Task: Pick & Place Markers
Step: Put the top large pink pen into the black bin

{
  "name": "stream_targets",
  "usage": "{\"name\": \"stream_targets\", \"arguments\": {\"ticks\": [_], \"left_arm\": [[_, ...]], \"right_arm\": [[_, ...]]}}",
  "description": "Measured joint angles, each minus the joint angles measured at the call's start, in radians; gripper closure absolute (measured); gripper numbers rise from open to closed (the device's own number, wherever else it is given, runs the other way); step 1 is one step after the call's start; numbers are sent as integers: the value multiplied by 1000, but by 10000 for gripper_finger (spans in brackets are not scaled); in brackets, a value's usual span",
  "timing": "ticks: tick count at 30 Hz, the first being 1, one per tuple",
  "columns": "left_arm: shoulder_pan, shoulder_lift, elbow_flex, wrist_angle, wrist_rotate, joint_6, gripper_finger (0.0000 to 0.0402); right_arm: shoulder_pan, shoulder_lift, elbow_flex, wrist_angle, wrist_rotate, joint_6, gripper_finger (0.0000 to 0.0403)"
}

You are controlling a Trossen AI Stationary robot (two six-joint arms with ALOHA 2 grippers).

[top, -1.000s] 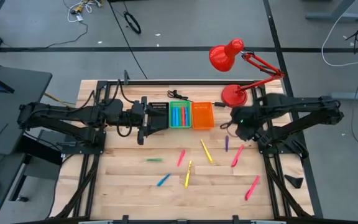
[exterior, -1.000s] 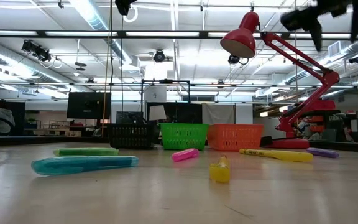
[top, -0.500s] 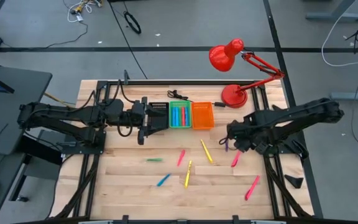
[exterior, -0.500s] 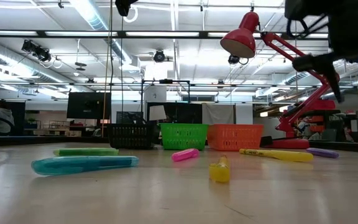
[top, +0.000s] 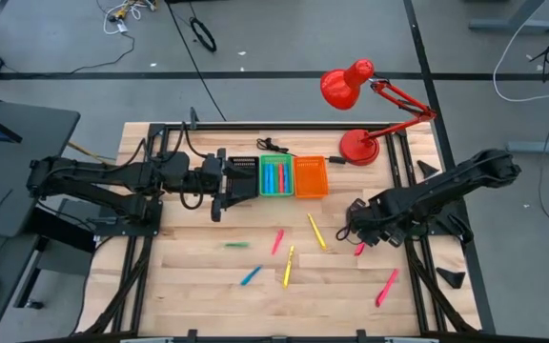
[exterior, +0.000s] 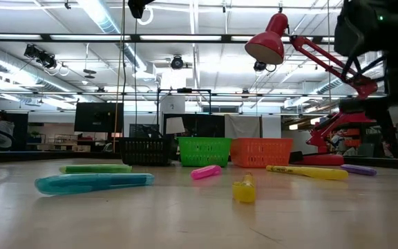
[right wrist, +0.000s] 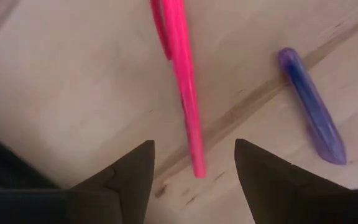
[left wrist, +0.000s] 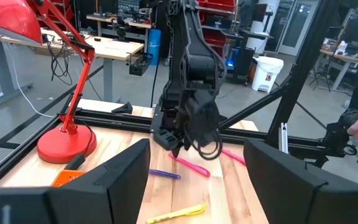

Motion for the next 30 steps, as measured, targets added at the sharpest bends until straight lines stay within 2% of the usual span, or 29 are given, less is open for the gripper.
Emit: {"name": "stream_targets", "arguments": {"ticks": [7, 15, 20, 30], "left_arm": [[0, 0, 0, -7, 0, 0, 138], [0, 0, 0, -18, 11, -1, 138], [0, 0, 0, -31, 11, -1, 138], [0, 0, 0, -39, 11, -1, 138]], "right_arm": [[2, 78, -55, 71, 102, 59, 180], [2, 107, -75, 80, 98, 57, 210], [1, 107, -73, 87, 84, 38, 253], [1, 108, -74, 95, 75, 30, 365]]}}
